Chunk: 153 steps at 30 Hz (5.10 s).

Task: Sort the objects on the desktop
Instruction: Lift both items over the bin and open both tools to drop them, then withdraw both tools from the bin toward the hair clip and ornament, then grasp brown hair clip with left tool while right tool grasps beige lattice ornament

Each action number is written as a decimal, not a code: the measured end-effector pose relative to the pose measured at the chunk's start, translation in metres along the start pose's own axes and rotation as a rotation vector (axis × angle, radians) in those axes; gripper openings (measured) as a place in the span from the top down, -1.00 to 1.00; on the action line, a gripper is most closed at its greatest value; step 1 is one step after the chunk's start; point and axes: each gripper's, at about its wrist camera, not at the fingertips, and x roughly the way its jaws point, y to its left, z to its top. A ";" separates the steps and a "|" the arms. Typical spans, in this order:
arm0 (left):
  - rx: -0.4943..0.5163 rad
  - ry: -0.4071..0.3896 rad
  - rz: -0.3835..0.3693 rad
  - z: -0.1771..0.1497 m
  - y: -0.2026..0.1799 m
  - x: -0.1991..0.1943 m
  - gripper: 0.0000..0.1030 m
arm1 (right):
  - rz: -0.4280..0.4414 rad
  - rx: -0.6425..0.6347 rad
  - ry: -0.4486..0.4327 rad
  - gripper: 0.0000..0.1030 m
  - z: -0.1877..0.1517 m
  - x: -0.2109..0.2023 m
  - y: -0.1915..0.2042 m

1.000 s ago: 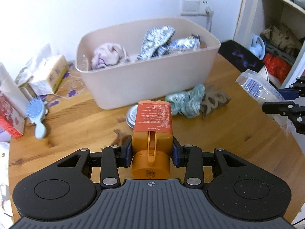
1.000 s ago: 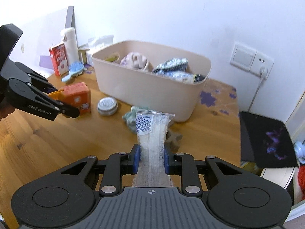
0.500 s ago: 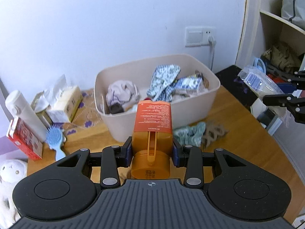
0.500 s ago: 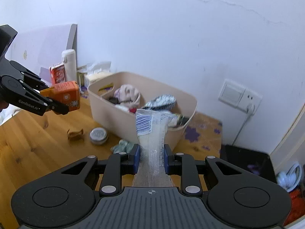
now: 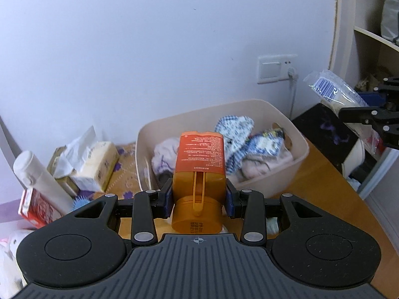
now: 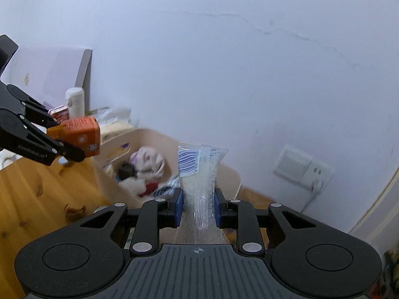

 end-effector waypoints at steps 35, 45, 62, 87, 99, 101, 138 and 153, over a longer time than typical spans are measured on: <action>-0.031 0.274 0.013 0.019 -0.004 0.167 0.23 | 0.036 0.038 0.233 0.55 0.012 0.169 -0.021; -0.035 0.311 0.011 0.013 -0.006 0.176 0.20 | 0.052 0.069 0.315 0.54 -0.003 0.188 -0.017; -0.059 0.266 0.067 0.016 -0.003 0.155 -0.50 | 0.027 0.110 0.279 -0.36 0.010 0.165 -0.013; -0.041 0.109 0.062 0.020 0.009 0.059 -0.56 | -0.047 0.206 0.121 -0.79 0.023 0.064 -0.010; -0.036 0.070 0.008 -0.004 0.021 0.014 -0.58 | -0.066 0.206 0.085 -0.98 0.007 0.031 -0.001; -0.029 0.072 -0.005 -0.011 0.023 0.010 -0.58 | -0.067 0.206 0.078 -1.00 0.003 0.026 0.000; 0.010 0.272 -0.038 -0.136 0.030 0.067 -0.60 | 0.030 0.074 0.334 -1.00 -0.111 0.070 0.024; 0.032 0.286 -0.054 -0.147 0.027 0.103 -0.59 | 0.062 0.067 0.388 -1.00 -0.142 0.110 0.021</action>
